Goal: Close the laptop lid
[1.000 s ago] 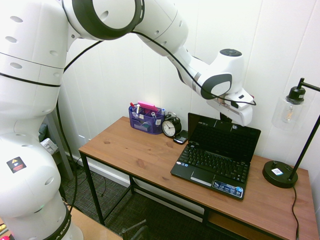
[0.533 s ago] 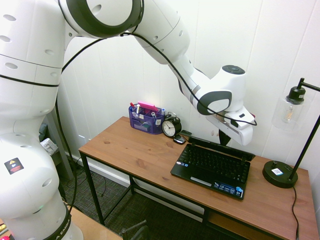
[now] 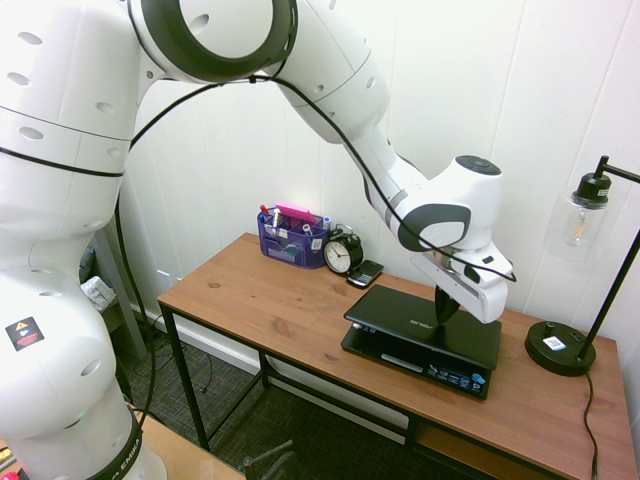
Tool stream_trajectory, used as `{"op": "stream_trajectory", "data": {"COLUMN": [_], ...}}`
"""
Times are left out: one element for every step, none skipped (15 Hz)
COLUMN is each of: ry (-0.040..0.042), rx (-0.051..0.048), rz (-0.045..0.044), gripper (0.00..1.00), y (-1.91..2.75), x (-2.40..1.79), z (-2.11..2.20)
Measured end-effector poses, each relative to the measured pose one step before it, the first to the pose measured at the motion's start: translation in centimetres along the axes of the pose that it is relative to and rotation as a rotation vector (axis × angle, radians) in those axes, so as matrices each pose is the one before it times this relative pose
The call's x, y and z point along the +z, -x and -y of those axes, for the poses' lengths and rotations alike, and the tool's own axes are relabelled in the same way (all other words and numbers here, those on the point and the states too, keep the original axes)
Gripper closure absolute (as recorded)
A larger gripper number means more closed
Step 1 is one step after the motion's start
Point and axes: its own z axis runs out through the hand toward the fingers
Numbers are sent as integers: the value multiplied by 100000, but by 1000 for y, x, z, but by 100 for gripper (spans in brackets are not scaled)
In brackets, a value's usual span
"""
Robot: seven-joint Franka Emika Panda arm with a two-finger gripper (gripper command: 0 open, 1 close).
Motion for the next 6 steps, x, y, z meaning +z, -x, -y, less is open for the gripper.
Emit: {"op": "stream_trajectory", "data": {"ry": [1436,1210,580,-133,-425,-789], "rx": [83,323,247,162,-25,8], "rz": [716,656,411,31,-110,225], "gripper": [100,100,100,100,100,100], "y": [-34,-117,-196,-315,-370,-370], "x": [674,513,202,-84,-162,-246], "z": [-361,-376,-275,-198,-168,-101]}}
